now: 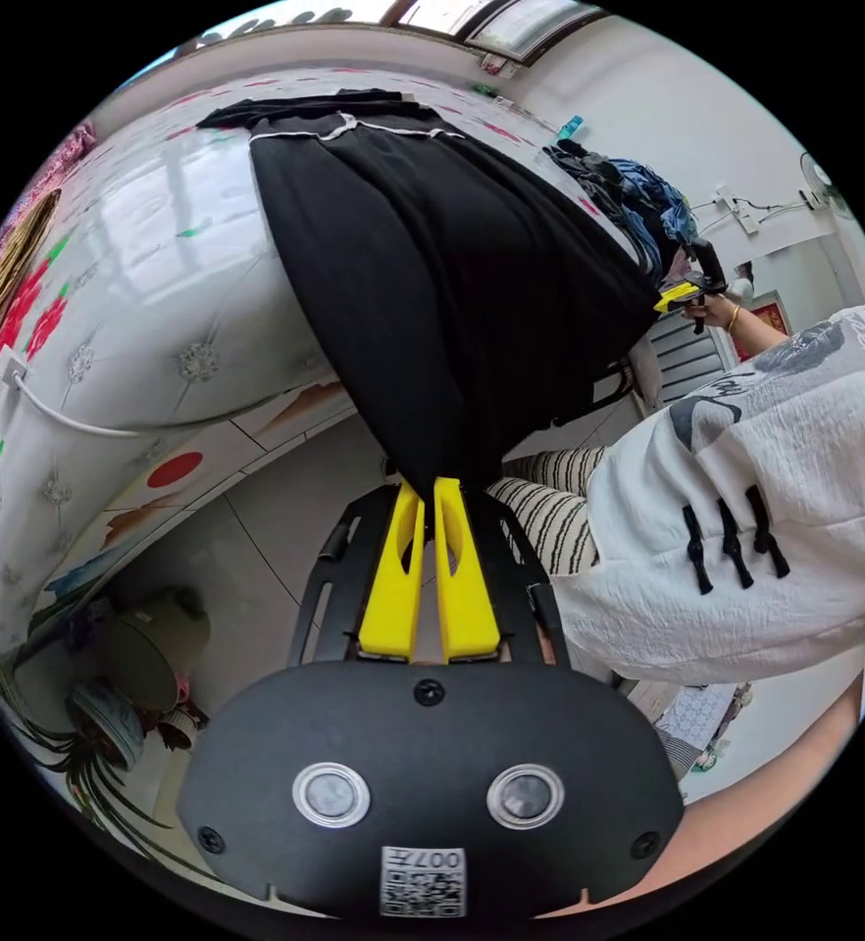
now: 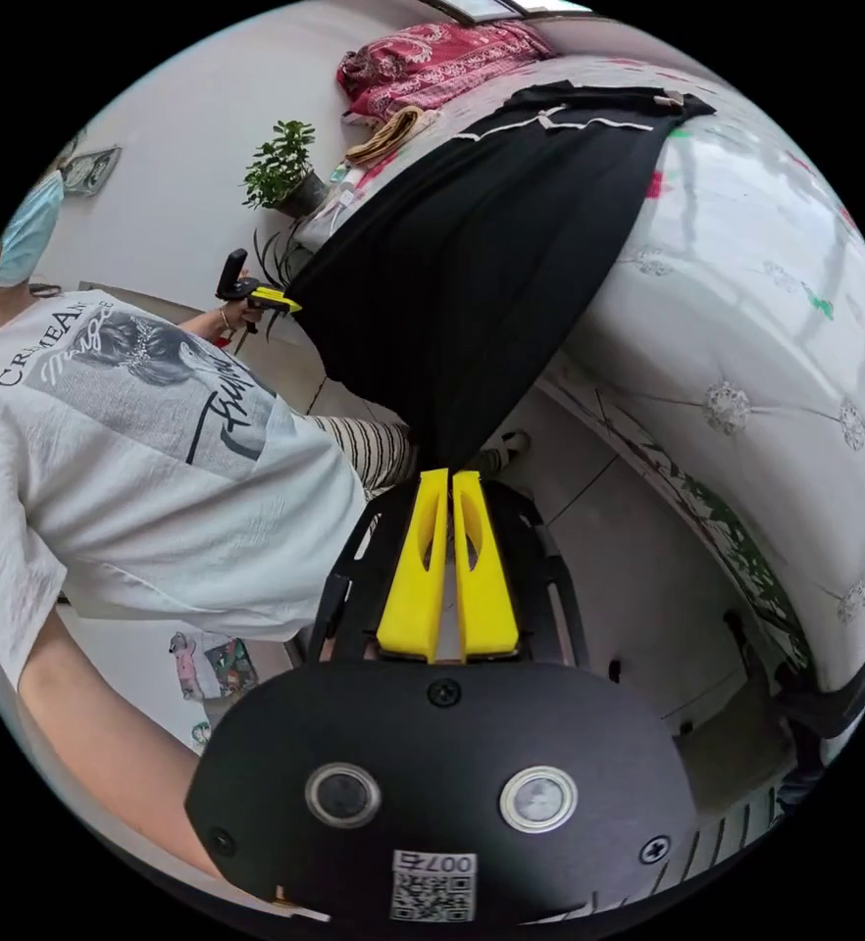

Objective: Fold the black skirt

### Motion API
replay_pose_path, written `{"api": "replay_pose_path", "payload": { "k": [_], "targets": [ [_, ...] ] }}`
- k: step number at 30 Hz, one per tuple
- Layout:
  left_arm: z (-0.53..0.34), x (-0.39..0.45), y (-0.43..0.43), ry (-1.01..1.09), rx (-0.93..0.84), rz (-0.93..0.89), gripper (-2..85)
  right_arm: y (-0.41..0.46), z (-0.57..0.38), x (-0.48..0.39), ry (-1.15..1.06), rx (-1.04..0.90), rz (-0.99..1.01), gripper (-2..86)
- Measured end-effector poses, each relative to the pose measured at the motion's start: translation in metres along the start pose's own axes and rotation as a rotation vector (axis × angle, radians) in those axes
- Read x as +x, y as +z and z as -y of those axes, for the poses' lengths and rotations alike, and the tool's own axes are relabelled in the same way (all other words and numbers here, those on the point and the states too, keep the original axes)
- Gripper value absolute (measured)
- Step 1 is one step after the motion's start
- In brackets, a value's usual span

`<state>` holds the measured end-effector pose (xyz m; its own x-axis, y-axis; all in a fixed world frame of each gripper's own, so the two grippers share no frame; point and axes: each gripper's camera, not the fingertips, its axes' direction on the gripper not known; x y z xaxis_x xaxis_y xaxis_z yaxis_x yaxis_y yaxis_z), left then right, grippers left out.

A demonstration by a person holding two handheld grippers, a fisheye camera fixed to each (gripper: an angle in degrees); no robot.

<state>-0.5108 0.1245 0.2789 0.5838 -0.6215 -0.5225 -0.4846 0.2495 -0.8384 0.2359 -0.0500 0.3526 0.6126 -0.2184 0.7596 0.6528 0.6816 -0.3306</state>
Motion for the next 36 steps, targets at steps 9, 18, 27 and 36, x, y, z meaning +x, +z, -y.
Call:
{"api": "replay_pose_path", "payload": {
  "k": [9, 18, 27, 36],
  "targets": [
    [0.025, -0.024, -0.024, 0.027, -0.073, -0.084, -0.9, -0.023, 0.008, 0.014, 0.057, 0.014, 0.164, -0.3],
    [0.033, -0.057, 0.053, -0.036, -0.115, 0.018, -0.9, 0.033, 0.018, 0.040, 0.089, -0.041, 0.027, -0.3],
    [0.050, -0.084, 0.141, -0.037, -0.061, 0.114, -0.9, 0.109, 0.011, 0.086, 0.080, 0.055, -0.118, -0.2],
    [0.047, -0.098, 0.187, -0.010, 0.065, 0.212, 0.3, 0.139, -0.012, 0.113, 0.009, 0.249, -0.181, 2.4]
  ]
}}
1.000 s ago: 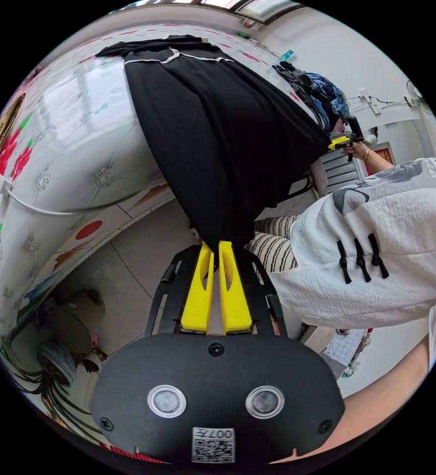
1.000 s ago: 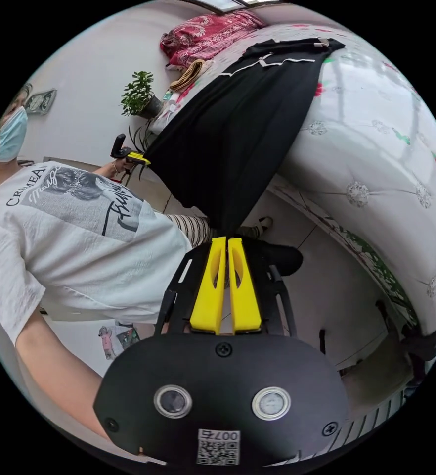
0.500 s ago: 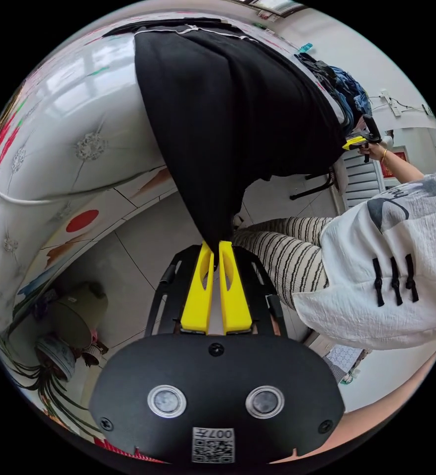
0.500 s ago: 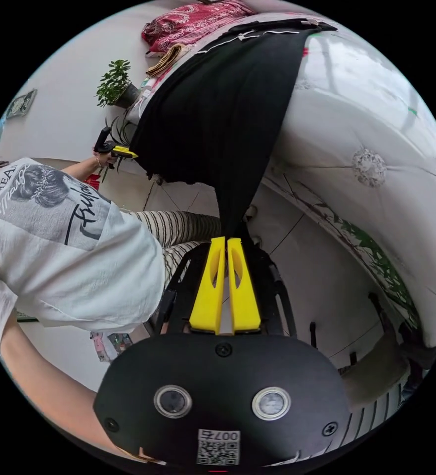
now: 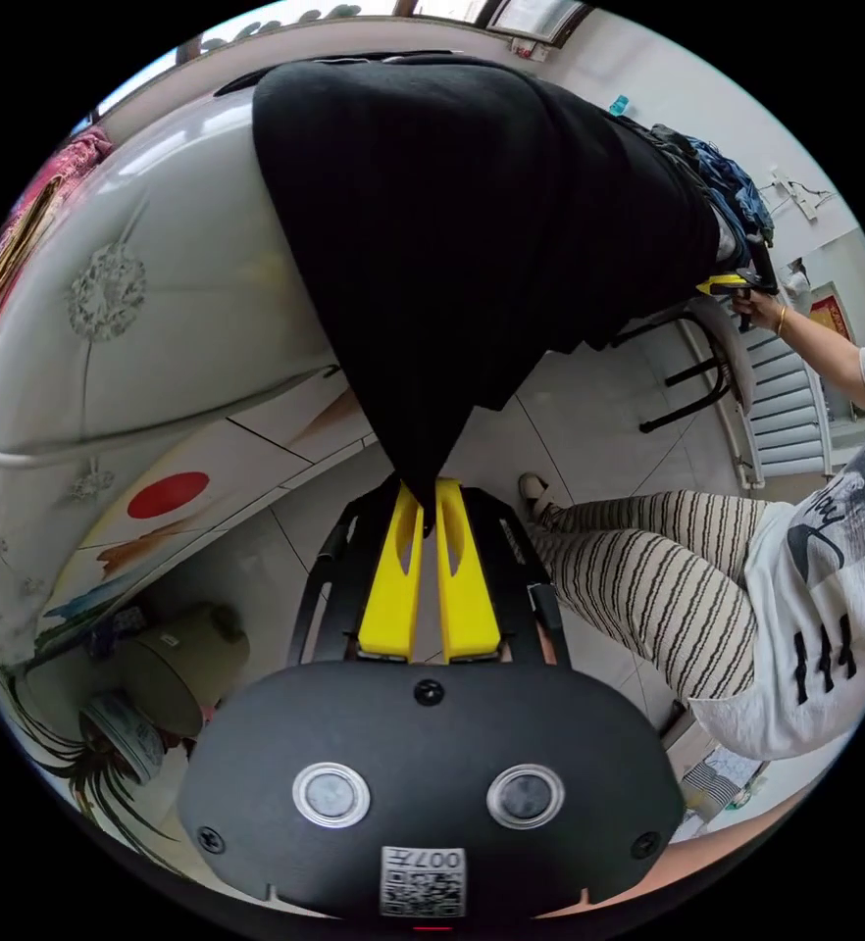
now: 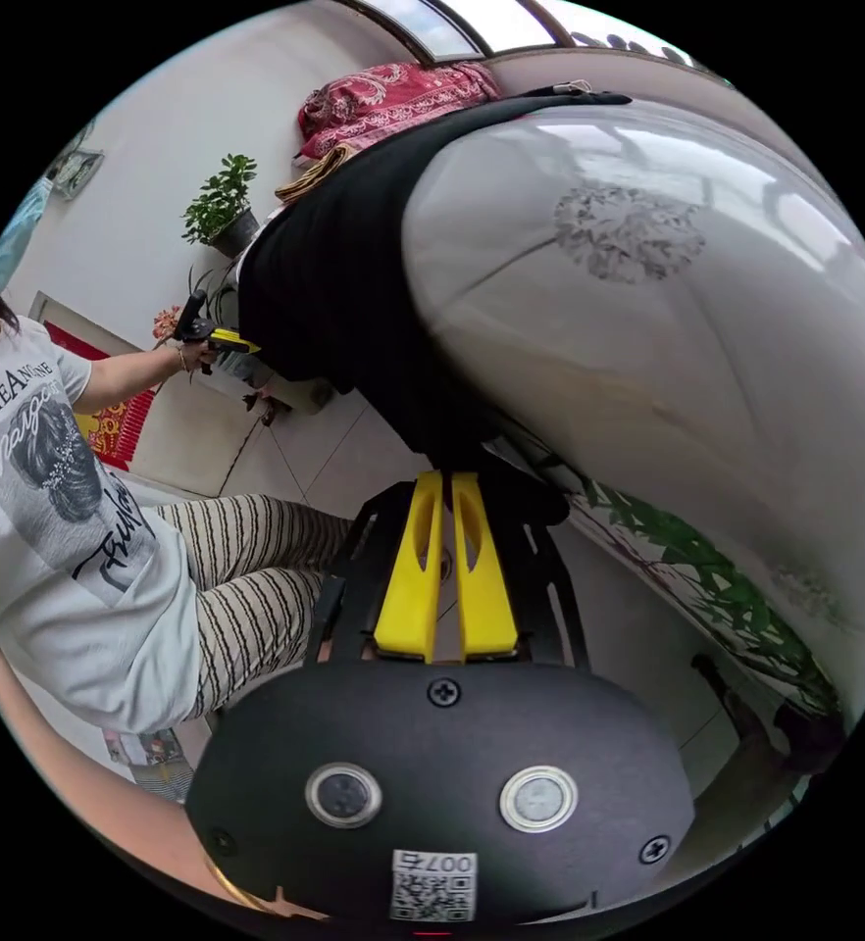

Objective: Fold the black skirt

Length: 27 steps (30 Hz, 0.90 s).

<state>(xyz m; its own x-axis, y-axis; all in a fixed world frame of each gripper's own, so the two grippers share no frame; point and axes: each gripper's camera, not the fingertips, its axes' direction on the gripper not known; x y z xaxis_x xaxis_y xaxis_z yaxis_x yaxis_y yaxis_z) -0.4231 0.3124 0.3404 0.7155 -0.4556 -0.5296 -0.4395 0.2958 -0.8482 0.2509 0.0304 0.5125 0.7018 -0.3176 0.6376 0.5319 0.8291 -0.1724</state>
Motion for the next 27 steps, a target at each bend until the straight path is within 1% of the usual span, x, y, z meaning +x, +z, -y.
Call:
{"api": "replay_pose_path", "payload": {
  "k": [1, 3, 6, 8, 13, 17, 20, 23, 27],
  "targets": [
    [-0.001, 0.001, 0.003, 0.000, 0.009, 0.006, 0.6, 0.003, -0.002, -0.001, -0.006, 0.008, -0.005, 3.2],
    [-0.005, 0.007, 0.018, 0.017, 0.031, 0.017, 5.3, 0.017, -0.007, -0.007, -0.023, 0.007, -0.014, 6.4],
    [-0.014, 0.012, 0.040, 0.029, 0.036, 0.058, 10.4, 0.041, -0.011, -0.017, -0.072, -0.024, -0.047, 8.7],
    [-0.022, 0.012, 0.056, 0.044, 0.033, 0.059, 11.1, 0.055, -0.015, -0.019, -0.092, -0.030, -0.095, 9.4],
    [-0.048, 0.003, 0.092, 0.030, 0.092, 0.025, 11.5, 0.089, -0.031, -0.005, -0.066, 0.023, -0.075, 9.6],
    [-0.063, 0.004, 0.122, 0.028, 0.136, -0.005, 12.5, 0.118, -0.042, -0.002, -0.057, 0.057, -0.037, 8.5],
    [-0.074, 0.012, 0.131, 0.038, 0.180, 0.016, 13.0, 0.130, -0.048, -0.007, -0.074, 0.054, -0.031, 6.2],
    [-0.081, 0.012, 0.141, -0.030, 0.236, 0.074, 14.6, 0.133, -0.052, -0.016, -0.075, 0.066, -0.057, 2.6],
    [-0.090, 0.001, 0.170, -0.139, 0.235, 0.094, 16.0, 0.136, -0.055, -0.027, -0.079, 0.041, -0.064, 0.7]
  ]
}}
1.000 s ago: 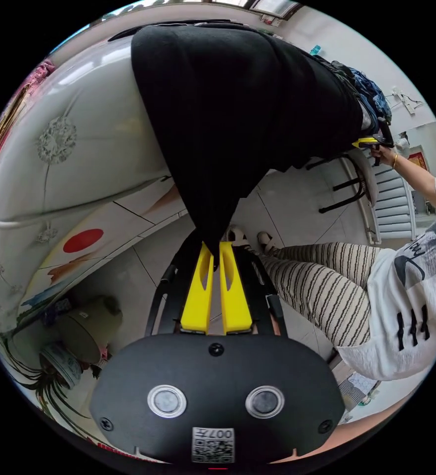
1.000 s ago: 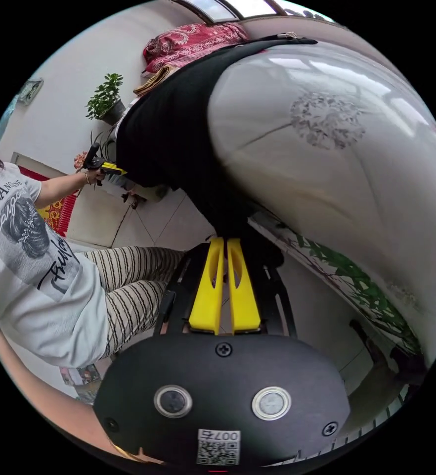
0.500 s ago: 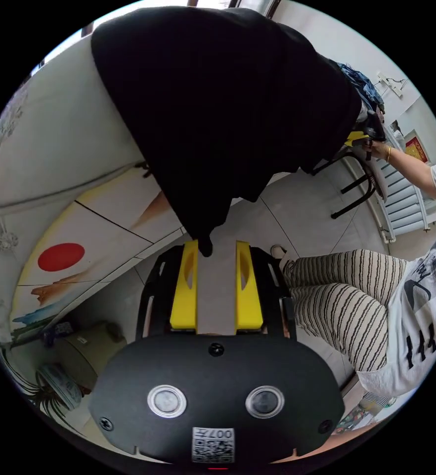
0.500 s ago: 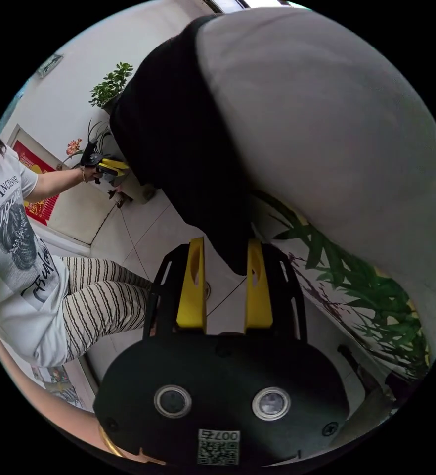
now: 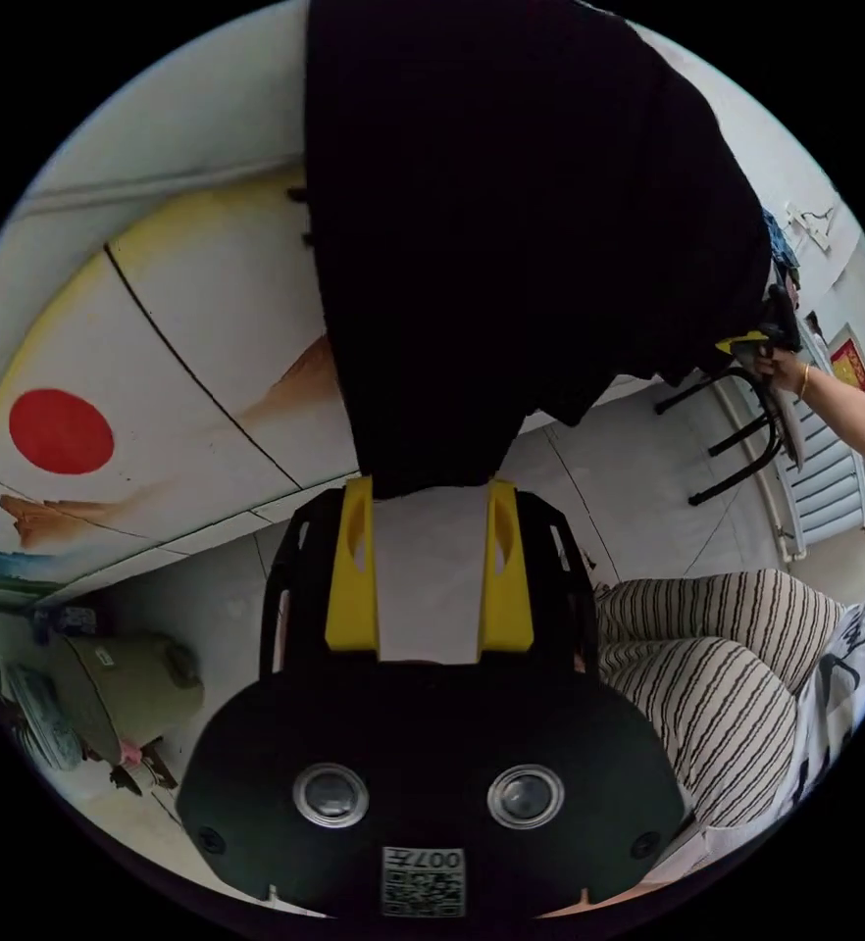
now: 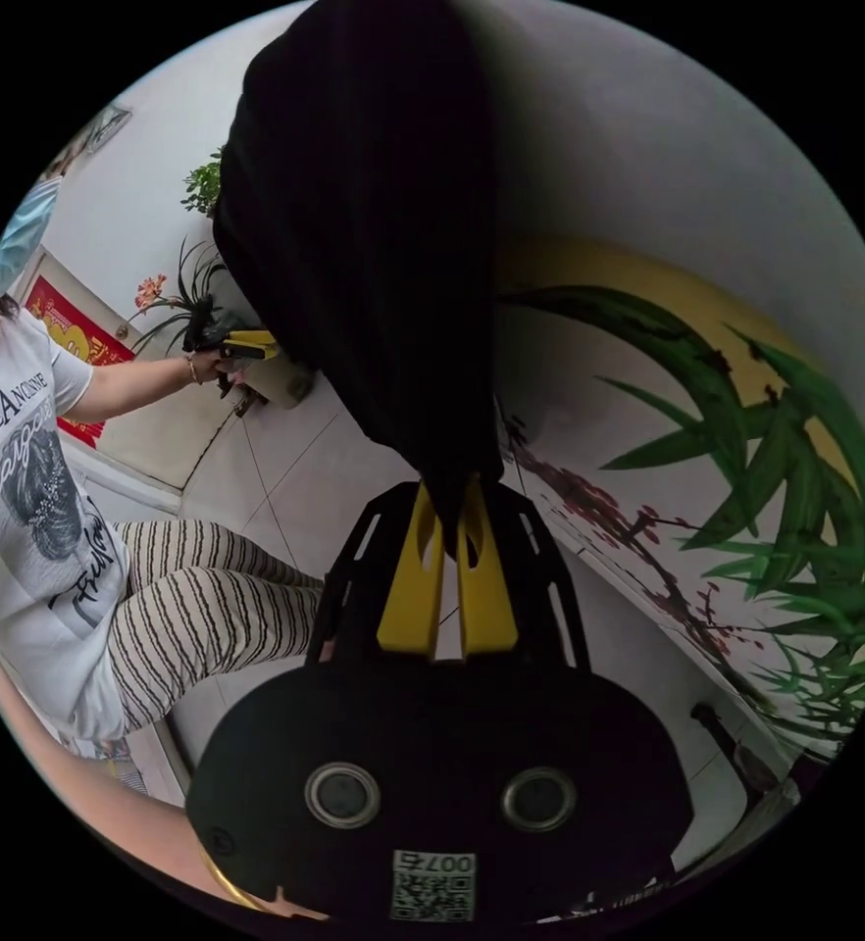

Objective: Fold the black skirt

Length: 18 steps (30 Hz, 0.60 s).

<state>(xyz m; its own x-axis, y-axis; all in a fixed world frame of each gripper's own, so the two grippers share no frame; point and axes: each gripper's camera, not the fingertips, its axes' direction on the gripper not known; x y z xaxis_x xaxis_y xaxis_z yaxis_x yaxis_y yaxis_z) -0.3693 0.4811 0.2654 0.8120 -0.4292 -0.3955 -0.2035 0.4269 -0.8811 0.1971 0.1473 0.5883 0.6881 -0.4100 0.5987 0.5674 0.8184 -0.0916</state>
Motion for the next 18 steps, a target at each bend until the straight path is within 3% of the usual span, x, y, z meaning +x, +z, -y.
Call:
{"api": "replay_pose_path", "payload": {
  "k": [10, 15, 18],
  "targets": [
    [-0.004, -0.004, 0.001, 0.047, -0.001, -0.070, 19.2, -0.007, 0.000, -0.015, -0.021, -0.060, -0.014, -0.2],
    [-0.003, 0.012, -0.030, 0.053, 0.008, -0.132, 0.6, -0.015, -0.001, -0.027, 0.002, -0.075, -0.009, -0.4],
    [-0.014, 0.019, -0.052, 0.026, -0.063, -0.199, -0.6, -0.026, -0.003, -0.038, 0.014, -0.120, 0.005, -0.6]
  ]
}}
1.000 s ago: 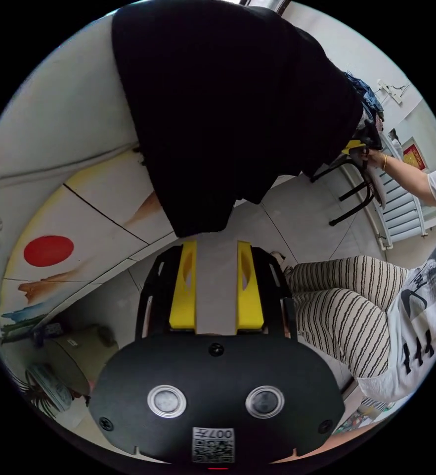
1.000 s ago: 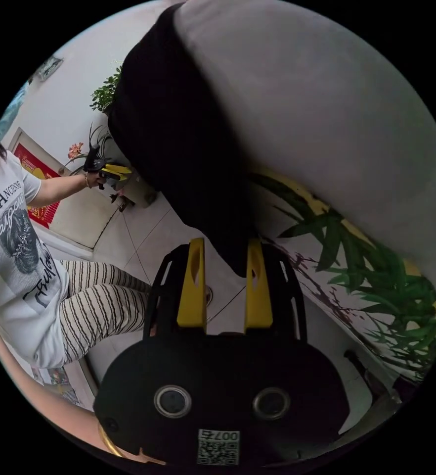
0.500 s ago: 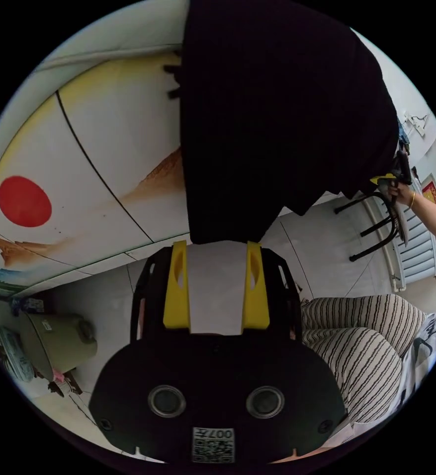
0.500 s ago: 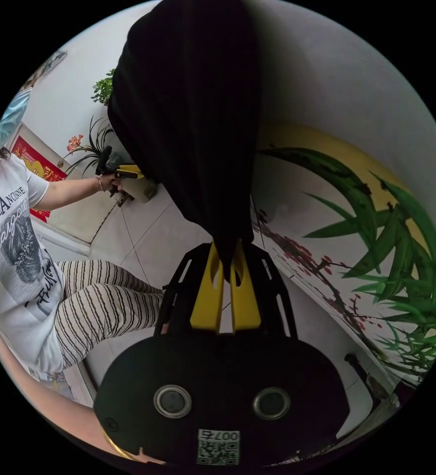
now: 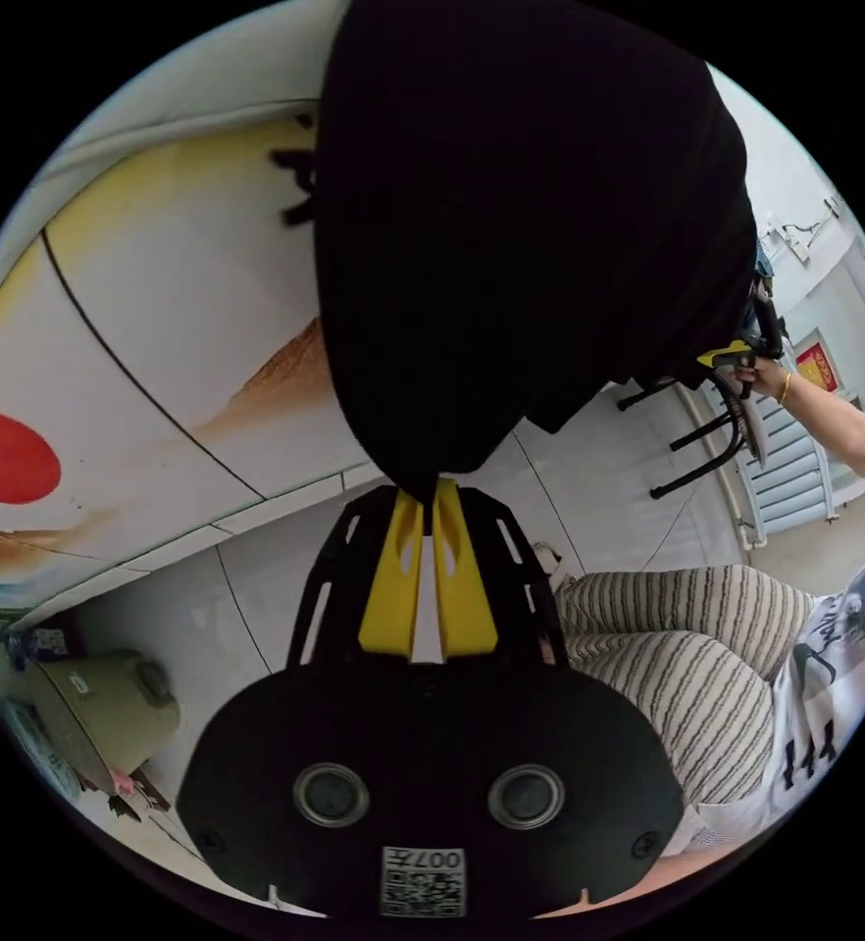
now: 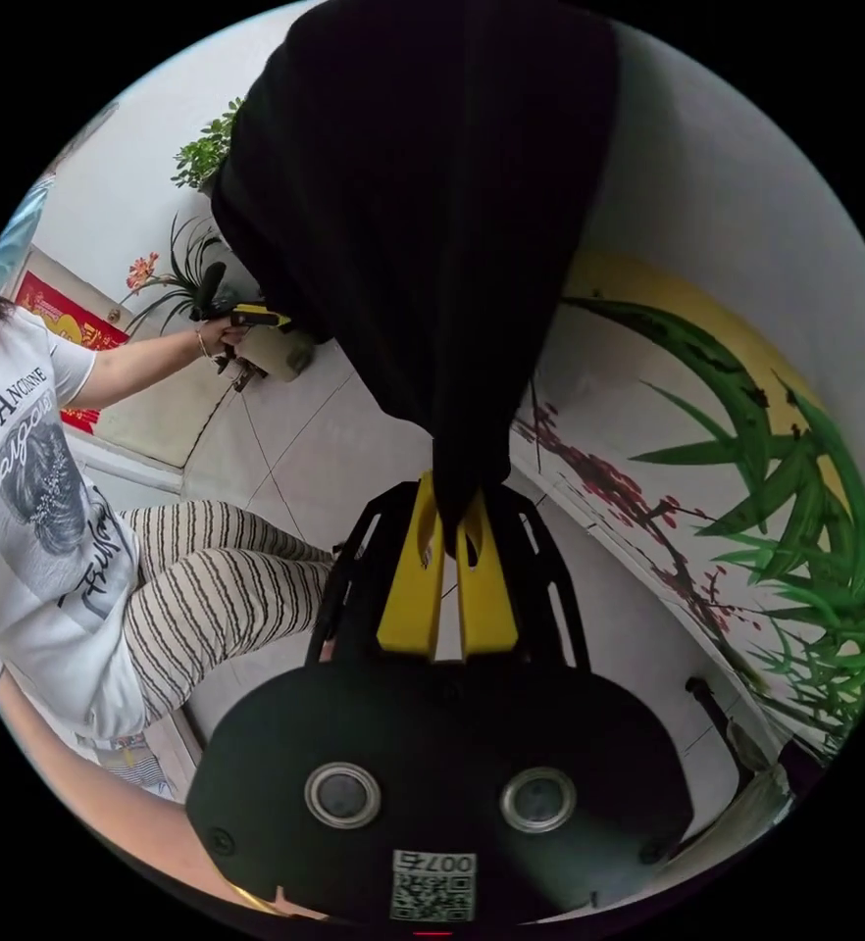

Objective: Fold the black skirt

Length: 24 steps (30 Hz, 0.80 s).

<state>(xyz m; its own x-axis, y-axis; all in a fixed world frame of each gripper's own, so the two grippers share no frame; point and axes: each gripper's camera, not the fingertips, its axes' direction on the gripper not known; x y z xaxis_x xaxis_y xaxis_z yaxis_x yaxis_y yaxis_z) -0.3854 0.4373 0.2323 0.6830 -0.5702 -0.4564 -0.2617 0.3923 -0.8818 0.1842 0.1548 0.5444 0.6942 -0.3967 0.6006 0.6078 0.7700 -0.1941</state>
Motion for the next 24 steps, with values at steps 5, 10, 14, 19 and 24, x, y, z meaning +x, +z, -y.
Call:
{"api": "replay_pose_path", "payload": {
  "k": [5, 10, 14, 19, 24],
  "targets": [
    [-0.039, 0.049, -0.063, -0.001, -0.098, -0.124, -0.9, -0.035, -0.017, -0.033, 0.024, -0.067, 0.101, -0.6],
    [-0.065, 0.106, -0.183, 0.006, -0.105, -0.347, -0.9, -0.112, -0.041, -0.076, 0.049, -0.087, 0.288, -0.6],
    [-0.065, 0.137, -0.312, -0.003, -0.004, -0.482, -0.9, -0.212, -0.056, -0.103, 0.058, 0.014, 0.461, -0.5],
    [-0.040, 0.155, -0.437, -0.019, 0.163, -0.494, -0.9, -0.328, -0.057, -0.110, 0.038, 0.184, 0.502, -0.5],
    [-0.006, 0.169, -0.518, -0.114, 0.305, -0.441, -1.0, -0.404, -0.044, -0.088, 0.107, 0.291, 0.540, -0.5]
  ]
}}
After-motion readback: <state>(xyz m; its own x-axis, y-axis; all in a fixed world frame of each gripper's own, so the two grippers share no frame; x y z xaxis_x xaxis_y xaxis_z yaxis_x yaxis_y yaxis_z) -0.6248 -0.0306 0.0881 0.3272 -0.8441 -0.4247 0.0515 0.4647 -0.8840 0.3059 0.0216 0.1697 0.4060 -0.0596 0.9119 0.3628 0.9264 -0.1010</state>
